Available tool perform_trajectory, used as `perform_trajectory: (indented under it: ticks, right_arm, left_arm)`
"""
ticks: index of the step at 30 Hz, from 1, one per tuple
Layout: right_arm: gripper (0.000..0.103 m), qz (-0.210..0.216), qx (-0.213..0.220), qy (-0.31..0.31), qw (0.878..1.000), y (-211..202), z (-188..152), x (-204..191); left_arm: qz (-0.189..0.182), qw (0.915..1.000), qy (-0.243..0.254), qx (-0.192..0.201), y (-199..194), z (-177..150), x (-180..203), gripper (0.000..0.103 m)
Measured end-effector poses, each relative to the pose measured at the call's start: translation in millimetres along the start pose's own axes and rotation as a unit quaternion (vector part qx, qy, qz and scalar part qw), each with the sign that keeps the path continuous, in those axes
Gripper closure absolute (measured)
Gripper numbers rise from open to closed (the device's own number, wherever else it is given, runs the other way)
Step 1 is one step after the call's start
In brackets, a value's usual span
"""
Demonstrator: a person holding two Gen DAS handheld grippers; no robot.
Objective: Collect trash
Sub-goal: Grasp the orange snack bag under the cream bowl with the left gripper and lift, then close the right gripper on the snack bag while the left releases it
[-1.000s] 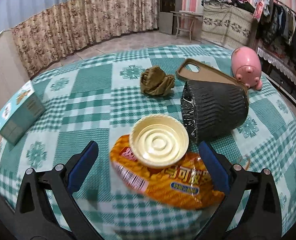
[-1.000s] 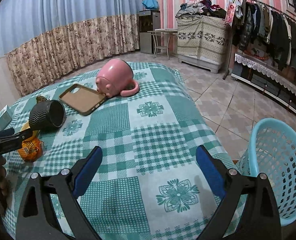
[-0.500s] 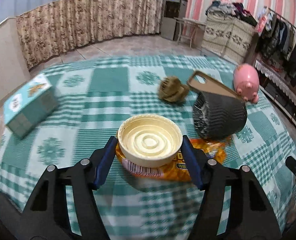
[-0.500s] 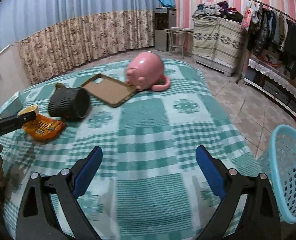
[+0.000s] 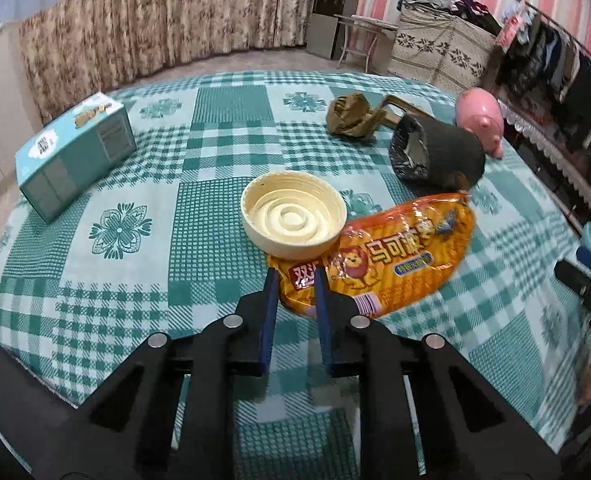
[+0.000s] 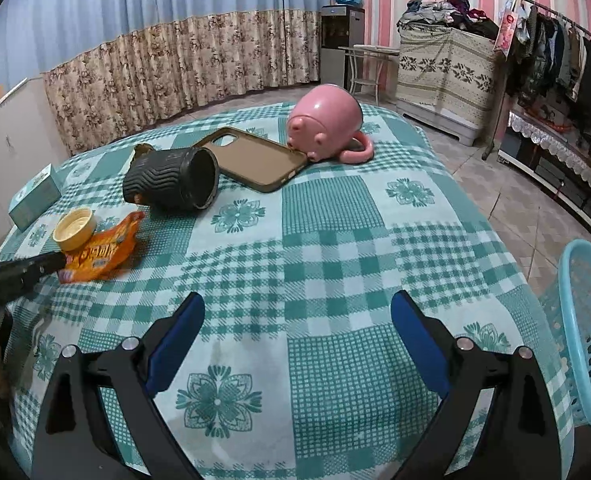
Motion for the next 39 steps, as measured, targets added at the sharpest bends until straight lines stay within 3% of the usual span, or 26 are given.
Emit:
perform_trajectory:
  ticks: [3,5,7,9,11,13,14,16,27,30,31,33,34,35,39]
  right_arm:
    - [0.011,-0.006,0.001,-0.007,1.0,-2.0,-2.6,0.7]
    - [0.011,-0.009,0.002,-0.007,1.0,-3.6,-2.1,2.1]
    - [0.011,-0.002,0.005,0.0,1.0,-4.9,-0.5,3.0]
    - [0.011,-0.003,0.007,-0.002,1.0,-5.9,0.0,3.0]
    - [0.011,-0.013,0.008,-0.01,1.0,-6.0,0.7,5.1]
    - [0.011,-0.018,0.009,-0.011,1.0,-6.2,1.3,8.8]
    - [0.011,-0.015,0.01,-0.006,1.0,-6.4,1.6,11.3]
    - [0.011,-0.009,0.01,0.005,1.0,-6.3,2.0,15.3]
    - [0.011,0.039,0.007,0.03,0.999,-7.0,0.6,10.7]
    - [0.011,0.023,0.008,0.031,0.999,-7.7,1.2,17.5]
    - [0.011,0.026,0.01,0.034,0.999,-9.2,2.2,20.1]
    - [0.011,0.036,0.007,0.042,0.998,-8.7,1.4,22.5]
    - [0.011,0.037,0.002,0.043,0.998,-6.5,-0.7,22.2]
    - [0.011,0.039,-0.005,0.043,0.998,-2.7,-3.2,20.9]
    - [0.017,0.05,-0.043,0.032,0.997,17.7,-19.2,2.5]
  left_arm:
    - [-0.001,0.9999,-0.004,0.013,-7.6,5.4,0.9,0.081]
    - [0.0,0.9997,-0.015,0.018,-10.0,10.2,-2.6,0.038]
    - [0.005,0.9994,-0.024,0.025,-9.9,16.5,-6.3,0.029]
    - [-0.009,0.9997,-0.021,0.002,0.4,14.5,-1.1,0.034]
    - [-0.018,0.9994,-0.014,-0.026,12.6,5.0,7.7,0.061]
    - [0.002,0.9999,0.004,-0.013,11.1,4.0,12.9,0.068]
    - [-0.008,0.9998,0.013,-0.013,10.6,2.6,19.4,0.084]
    - [-0.03,0.9992,0.021,-0.017,10.1,0.0,30.4,0.099]
    - [-0.061,0.9971,0.041,-0.022,9.3,-8.3,103.2,0.099]
    - [-0.053,0.9969,0.054,-0.022,8.2,-10.9,115.8,0.099]
    - [-0.051,0.9968,0.059,-0.02,6.3,-11.7,117.8,0.097]
    - [-0.054,0.9966,0.06,-0.016,3.8,-11.4,118.8,0.078]
    - [-0.054,0.9968,0.057,-0.013,1.9,-11.0,117.9,0.055]
    - [-0.047,0.9976,0.05,-0.004,-1.1,-9.4,114.4,0.038]
    - [-0.047,0.9984,0.031,0.012,-10.6,-5.9,102.9,0.031]
Point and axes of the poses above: each gripper's, at about its wrist camera, not at the fingertips, and y roughly the way its jaws point, x to its right, z to its top, the point moved 10 cm from there along y, roughly the way its jaws point, and after that the axes turned 5 degrees about -x, right-handed, at the moved point
